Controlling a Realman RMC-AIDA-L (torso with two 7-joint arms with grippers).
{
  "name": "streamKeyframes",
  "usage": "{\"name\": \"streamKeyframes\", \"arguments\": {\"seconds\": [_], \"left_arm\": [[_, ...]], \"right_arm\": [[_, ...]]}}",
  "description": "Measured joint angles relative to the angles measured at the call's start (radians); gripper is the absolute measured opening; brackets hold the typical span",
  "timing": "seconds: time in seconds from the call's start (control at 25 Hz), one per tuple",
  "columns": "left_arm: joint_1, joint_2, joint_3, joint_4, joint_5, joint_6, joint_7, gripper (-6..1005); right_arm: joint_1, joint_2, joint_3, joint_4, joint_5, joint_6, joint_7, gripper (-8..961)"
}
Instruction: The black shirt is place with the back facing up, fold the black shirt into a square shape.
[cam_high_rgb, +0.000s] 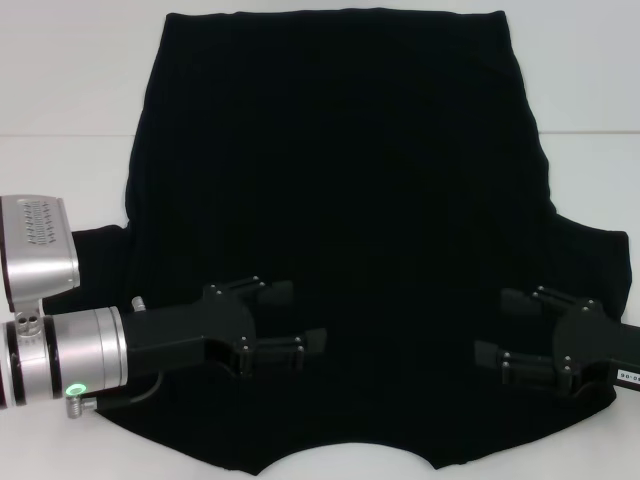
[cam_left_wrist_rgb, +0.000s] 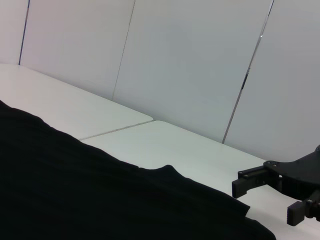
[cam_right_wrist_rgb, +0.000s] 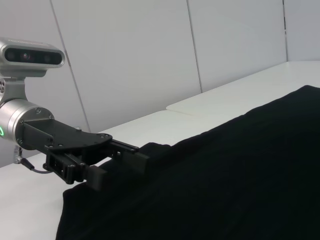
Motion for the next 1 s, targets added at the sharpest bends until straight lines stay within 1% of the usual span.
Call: {"name": "streamKeyframes", "arguments": {"seconds": [0.52,0.6,0.68,0.76,0.8,0.92,1.0], "left_arm": [[0.0,0.002,-0.002,0.0,-0.002,0.0,-0.004,809],[0.0,0.005,-0.019,0.001,-0.007,0.001,-0.03,801],[-0.001,0.013,-0.076,0.004,-0.009,-0.002,-0.118,794],[-0.005,0.035,-0.129,0.006,-0.01,-0.006,-0.236,786],[-0.006,0.046,-0.145,0.006,-0.01,-0.007,-0.292,782],[-0.004,0.09,-0.166,0.004,-0.007,0.004,-0.47,771],[0.004,0.107,-0.169,0.009,-0.002,0.01,-0.563,763]], "right_arm": [[-0.003,0.0,0.002,0.0,0.0,0.0,0.001,916],[0.0,0.0,0.015,-0.001,0.007,0.003,0.027,916],[0.009,-0.001,0.038,-0.009,0.029,0.019,0.112,916],[0.028,-0.012,0.057,-0.02,0.051,0.058,0.265,916],[0.041,-0.021,0.058,-0.022,0.055,0.079,0.338,916],[0.089,-0.064,0.047,-0.025,0.047,0.142,0.563,915],[0.123,-0.089,0.036,-0.025,0.036,0.167,0.684,915]]}}
